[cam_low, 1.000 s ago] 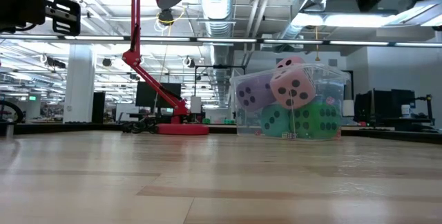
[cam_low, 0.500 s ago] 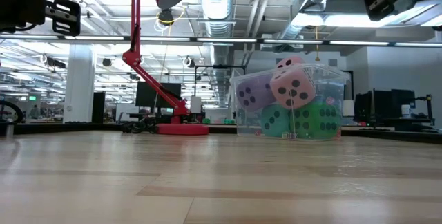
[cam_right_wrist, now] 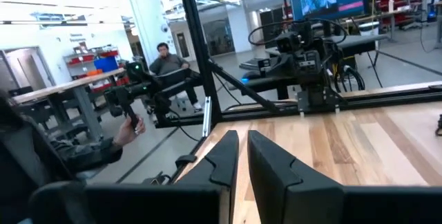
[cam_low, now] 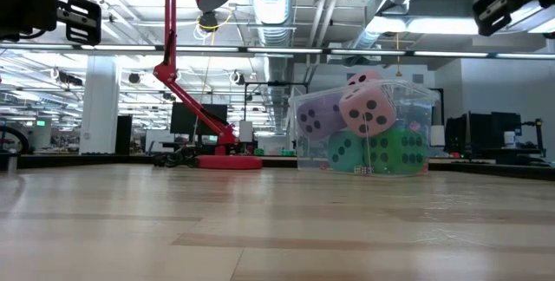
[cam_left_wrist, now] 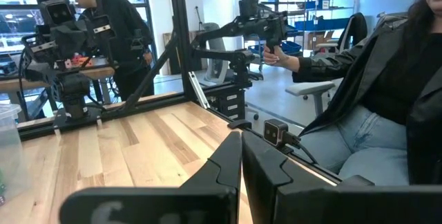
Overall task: Pick & Place Dice
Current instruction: Return to Home Position
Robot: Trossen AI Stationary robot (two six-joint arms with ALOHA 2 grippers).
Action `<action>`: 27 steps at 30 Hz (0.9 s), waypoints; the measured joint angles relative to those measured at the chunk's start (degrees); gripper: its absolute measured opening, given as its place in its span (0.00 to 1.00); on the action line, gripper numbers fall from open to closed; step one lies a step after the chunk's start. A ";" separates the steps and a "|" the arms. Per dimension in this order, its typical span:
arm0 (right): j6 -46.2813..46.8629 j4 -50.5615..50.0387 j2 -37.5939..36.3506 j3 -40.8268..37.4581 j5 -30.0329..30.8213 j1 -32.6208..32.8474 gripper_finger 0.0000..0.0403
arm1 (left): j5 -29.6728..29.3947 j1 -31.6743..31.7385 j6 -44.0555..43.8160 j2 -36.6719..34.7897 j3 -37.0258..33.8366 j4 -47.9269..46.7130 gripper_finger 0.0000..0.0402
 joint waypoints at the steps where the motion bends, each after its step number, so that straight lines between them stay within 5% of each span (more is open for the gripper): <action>1: 0.00 -0.56 -1.00 -0.30 0.00 0.07 0.08 | 0.00 0.00 0.00 0.00 0.00 0.00 0.00; 15: -0.46 -1.62 -5.09 -2.58 0.04 0.08 0.08 | 0.02 0.00 -0.07 0.02 0.00 0.00 0.00; 27: -1.93 4.50 -4.99 -12.29 -0.37 0.08 0.08 | 0.02 0.00 -0.09 0.01 0.00 -0.02 0.00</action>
